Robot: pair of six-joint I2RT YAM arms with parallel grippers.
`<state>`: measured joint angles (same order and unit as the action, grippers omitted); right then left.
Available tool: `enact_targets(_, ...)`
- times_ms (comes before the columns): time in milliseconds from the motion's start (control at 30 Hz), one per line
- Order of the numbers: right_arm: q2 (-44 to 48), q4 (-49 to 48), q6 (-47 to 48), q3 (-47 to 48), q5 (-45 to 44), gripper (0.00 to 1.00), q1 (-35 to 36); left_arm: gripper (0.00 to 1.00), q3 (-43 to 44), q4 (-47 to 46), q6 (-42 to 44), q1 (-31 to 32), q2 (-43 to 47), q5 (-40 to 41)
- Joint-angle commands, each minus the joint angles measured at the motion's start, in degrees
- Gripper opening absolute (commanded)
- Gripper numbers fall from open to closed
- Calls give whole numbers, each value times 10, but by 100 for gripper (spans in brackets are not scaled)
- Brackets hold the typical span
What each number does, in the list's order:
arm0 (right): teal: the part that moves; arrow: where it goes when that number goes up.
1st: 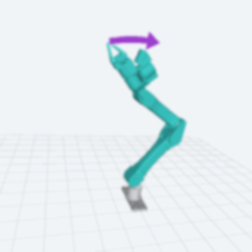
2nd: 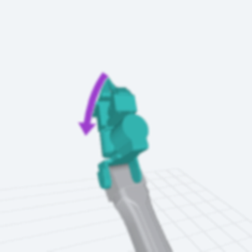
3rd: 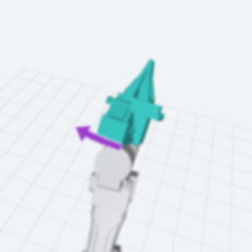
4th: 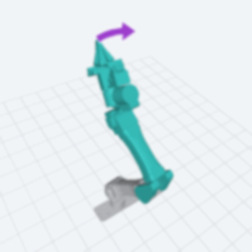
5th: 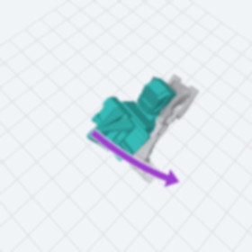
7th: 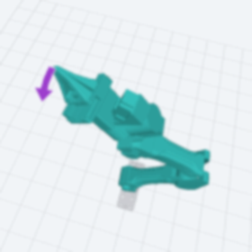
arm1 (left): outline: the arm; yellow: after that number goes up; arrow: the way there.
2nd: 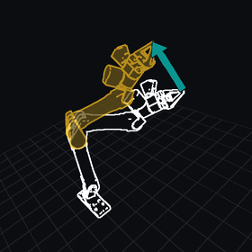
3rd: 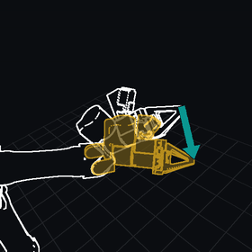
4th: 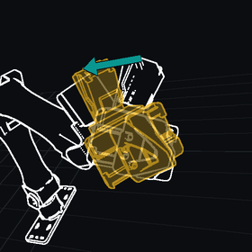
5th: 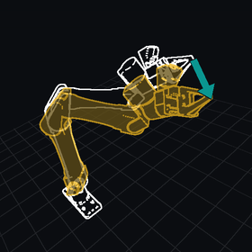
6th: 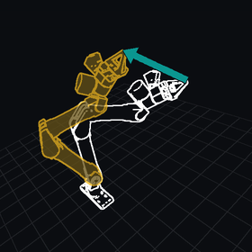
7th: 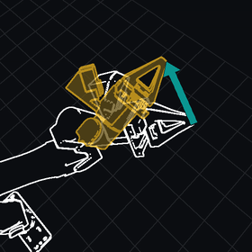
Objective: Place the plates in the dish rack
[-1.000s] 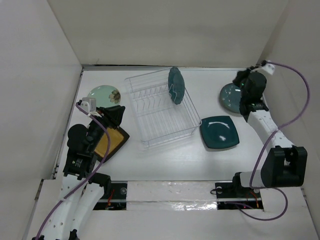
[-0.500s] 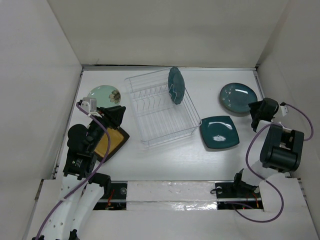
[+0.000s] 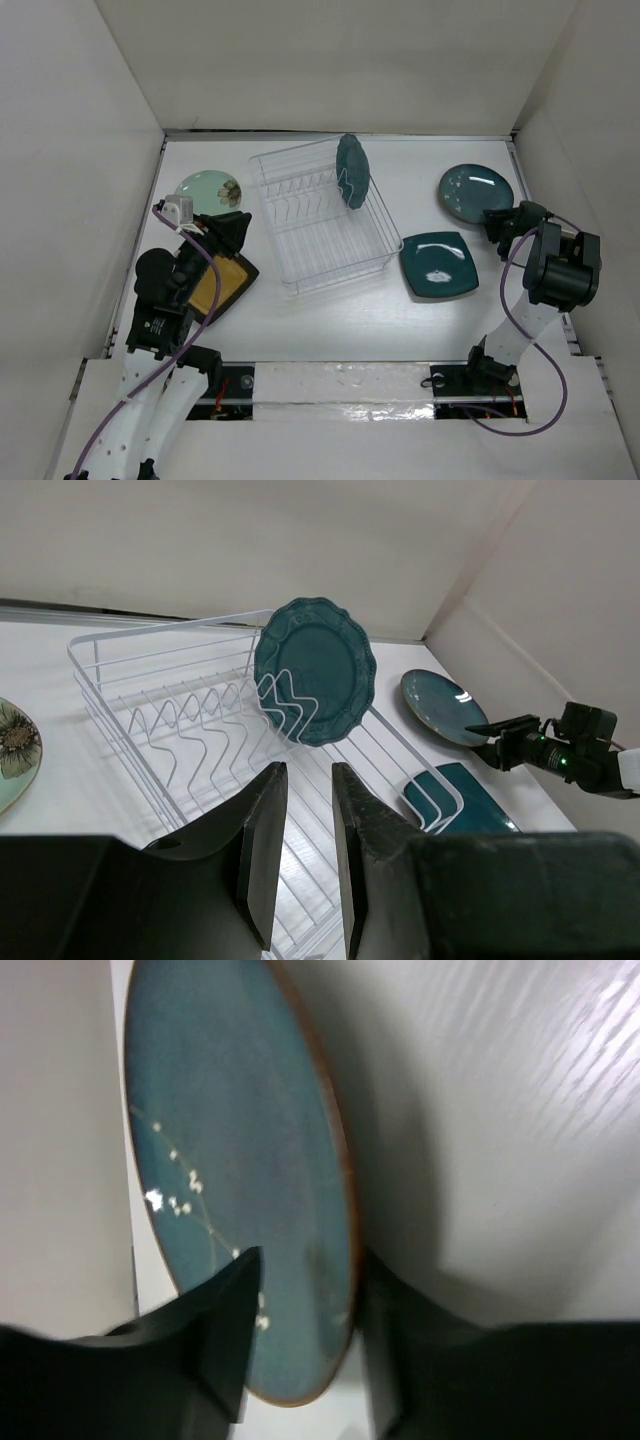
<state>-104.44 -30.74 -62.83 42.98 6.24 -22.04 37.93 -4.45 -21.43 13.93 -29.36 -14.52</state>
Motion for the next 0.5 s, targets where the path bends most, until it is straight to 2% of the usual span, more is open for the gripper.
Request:
enact_targets(0,-20,-50,-35,22,30,40,-4,22,9,-23,9,3,4,1)
enact_targets(100,-37,-56,-44,36,44,36,-4,22,11,-21,12,3,9,14)
enact_targets(167,-41,-58,-50,40,43,28,-4,22,13,-21,13,3,5,15)
enact_targets(300,-29,-93,-66,10,31,2,-4,22,11,-21,14,3,6,18)
enact_targets(467,56,-146,-79,-18,5,0,8,22,13,-21,14,3,-3,8)
